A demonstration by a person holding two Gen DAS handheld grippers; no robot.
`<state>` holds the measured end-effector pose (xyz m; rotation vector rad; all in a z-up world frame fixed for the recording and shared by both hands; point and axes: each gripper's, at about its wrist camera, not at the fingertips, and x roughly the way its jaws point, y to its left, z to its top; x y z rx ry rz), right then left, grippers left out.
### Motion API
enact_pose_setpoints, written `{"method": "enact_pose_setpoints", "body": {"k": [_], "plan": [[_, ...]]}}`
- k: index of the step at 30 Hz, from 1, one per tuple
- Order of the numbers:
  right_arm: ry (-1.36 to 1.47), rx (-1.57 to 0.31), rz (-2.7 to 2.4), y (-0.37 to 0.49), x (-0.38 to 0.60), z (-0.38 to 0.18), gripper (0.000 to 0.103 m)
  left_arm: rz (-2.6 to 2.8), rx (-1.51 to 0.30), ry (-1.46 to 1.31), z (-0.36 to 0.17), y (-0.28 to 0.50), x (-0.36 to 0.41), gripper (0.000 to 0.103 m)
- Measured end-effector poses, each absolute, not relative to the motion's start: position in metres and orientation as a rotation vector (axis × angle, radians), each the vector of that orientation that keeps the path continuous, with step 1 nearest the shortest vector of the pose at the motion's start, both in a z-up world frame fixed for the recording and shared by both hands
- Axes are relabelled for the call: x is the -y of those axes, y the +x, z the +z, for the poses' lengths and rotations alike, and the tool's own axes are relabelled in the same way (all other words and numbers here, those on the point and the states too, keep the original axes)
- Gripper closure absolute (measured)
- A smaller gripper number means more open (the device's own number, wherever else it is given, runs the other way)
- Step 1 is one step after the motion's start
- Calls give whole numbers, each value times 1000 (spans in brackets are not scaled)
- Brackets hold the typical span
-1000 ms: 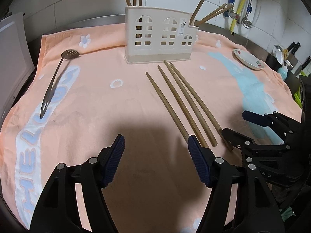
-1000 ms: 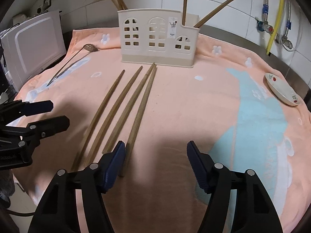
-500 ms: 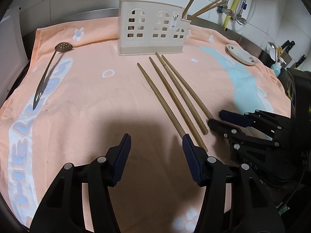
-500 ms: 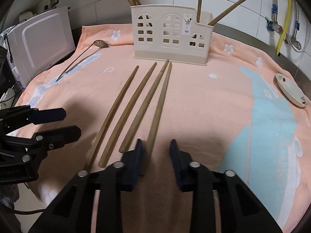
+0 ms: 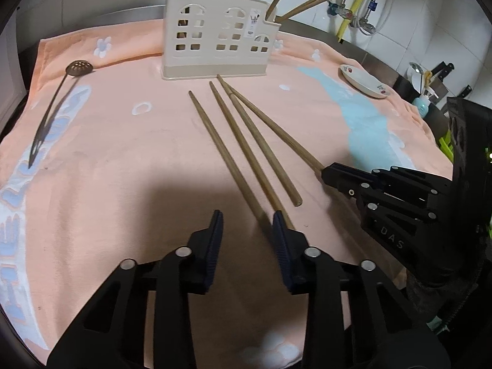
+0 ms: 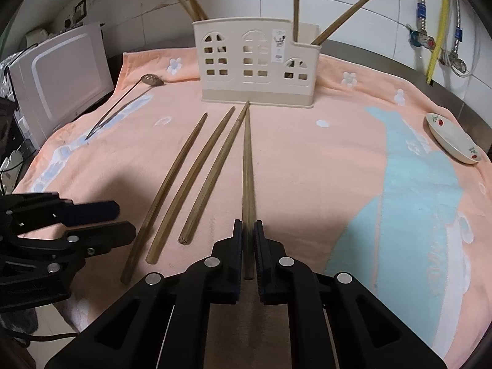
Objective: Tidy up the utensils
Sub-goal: 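Close the right tool on a chopstick while the left tool grasps another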
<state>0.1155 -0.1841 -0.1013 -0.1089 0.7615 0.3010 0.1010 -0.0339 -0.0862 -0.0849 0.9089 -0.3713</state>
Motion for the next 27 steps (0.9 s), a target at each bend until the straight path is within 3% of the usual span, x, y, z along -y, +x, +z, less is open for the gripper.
{"method": "enact_pose_setpoints", "body": {"k": [7,10,27], "plan": [[-99,-755,291,114,190,-100,96,-361,-938,-101,-93,111,45,84],[-99,-755,291,113,191,-100,96,-328,-945,-86,-93,114,46,93],[-88,-787,299,116,189,-109,95,-281,-961,-74,-92,116,40,93]]}}
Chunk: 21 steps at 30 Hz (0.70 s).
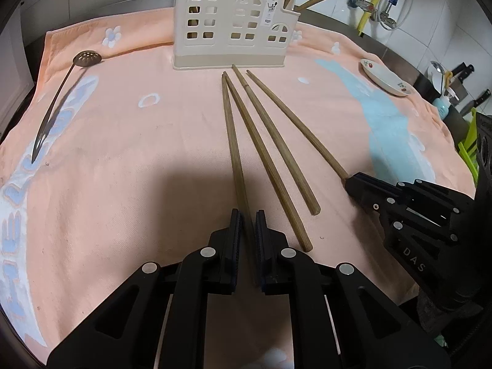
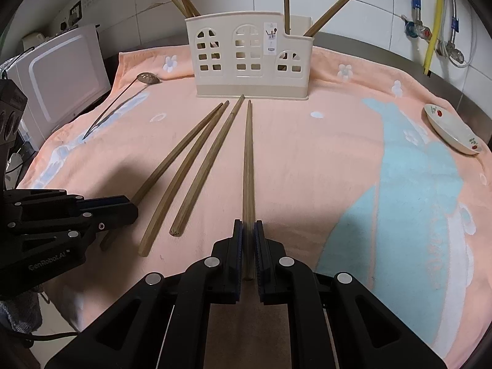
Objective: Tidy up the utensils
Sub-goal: 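Close the right tool on a chopstick while the left tool grasps another, then lift both held chopsticks upright above the white holder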
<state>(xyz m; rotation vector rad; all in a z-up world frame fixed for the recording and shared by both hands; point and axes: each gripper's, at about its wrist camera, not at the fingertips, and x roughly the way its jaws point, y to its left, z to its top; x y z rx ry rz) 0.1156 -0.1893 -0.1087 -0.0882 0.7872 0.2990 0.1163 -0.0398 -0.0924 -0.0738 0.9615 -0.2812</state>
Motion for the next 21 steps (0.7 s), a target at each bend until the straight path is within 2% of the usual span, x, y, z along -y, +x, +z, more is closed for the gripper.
{"method": "enact_pose_setpoints", "body": {"k": [6,11,21], "plan": [[-90,-783,298,116,188,-111,95,-299,-952,-99,-94,116,38,90],[-100,-777,298,114,186,-108,96,-294,-937,-65,-93,116,40,96],[-78,-648,289,116,199,-58,96,-285,-835,-57,-51,116,22,98]]}}
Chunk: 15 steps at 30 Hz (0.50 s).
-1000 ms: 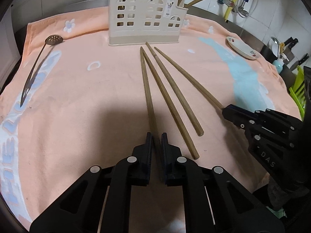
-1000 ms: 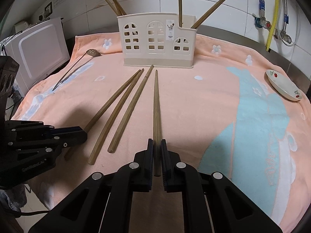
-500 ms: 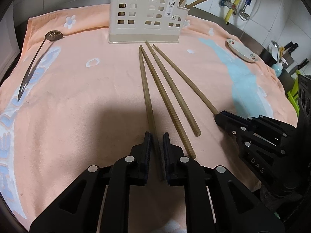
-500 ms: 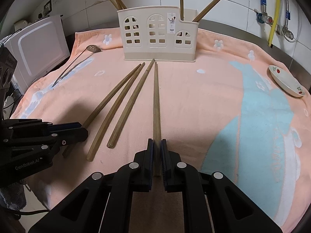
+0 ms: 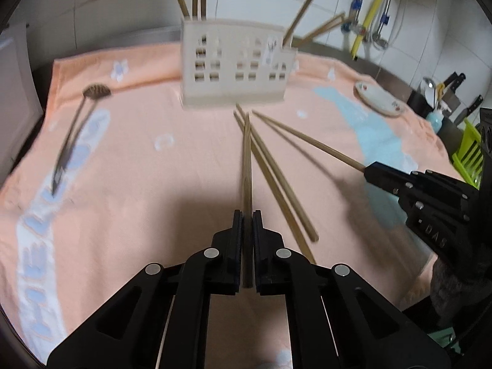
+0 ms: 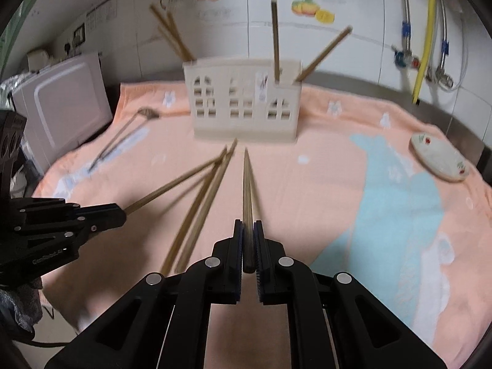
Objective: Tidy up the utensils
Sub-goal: 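Lift both held chopsticks upright above the white holder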
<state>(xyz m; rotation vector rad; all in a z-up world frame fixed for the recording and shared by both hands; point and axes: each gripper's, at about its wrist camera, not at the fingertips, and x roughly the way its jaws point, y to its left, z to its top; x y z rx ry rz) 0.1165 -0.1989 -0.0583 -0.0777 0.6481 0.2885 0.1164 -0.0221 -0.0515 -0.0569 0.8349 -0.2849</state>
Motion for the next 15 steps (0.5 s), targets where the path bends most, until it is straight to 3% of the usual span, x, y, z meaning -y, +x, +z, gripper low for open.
{"method": "enact_pose_setpoints", "body": {"k": [15], "plan": [[-101,-466,303,160,202,35,96,-311,-658,-38,34,158,11,98]]}}
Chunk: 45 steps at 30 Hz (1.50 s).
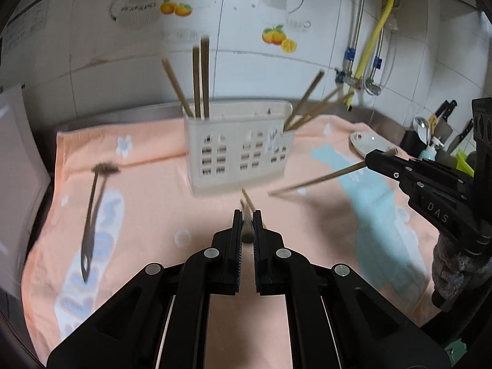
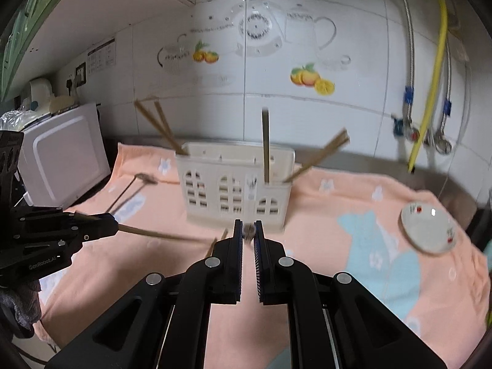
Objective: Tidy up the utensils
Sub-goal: 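Lift both held chopsticks upright above the white holder, then drop chopsticks into the holder, opening the right tool while the left tool opens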
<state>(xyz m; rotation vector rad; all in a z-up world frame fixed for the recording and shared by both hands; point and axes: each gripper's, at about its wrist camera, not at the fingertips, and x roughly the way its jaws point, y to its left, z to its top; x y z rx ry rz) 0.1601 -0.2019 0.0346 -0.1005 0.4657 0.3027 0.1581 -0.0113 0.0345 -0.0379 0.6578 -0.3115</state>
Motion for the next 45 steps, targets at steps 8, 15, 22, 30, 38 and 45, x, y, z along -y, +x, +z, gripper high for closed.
{"method": "enact_pose_setpoints", "body": {"k": [8,15,22,30,38,45], "plan": [[-123,-369,321,171,206,90,96,-340,-584,-3,77,174,16,98],[-161,-300,275,174,212,127,96,-364,-488,3,123,176,17,98],[-141,-261,256,180,220,147,96,-356,-374,-33,162,172,7,98],[-143,-319,251,214,213,137,96,-306,-296,-124,184,187,-12,98],[-130,-377,262,239,210,121,96,-241,-286,-151,171,218,-19,98],[-115,-445,272,261,209,106,96,-226,-352,-141,149,242,-13,98]]}}
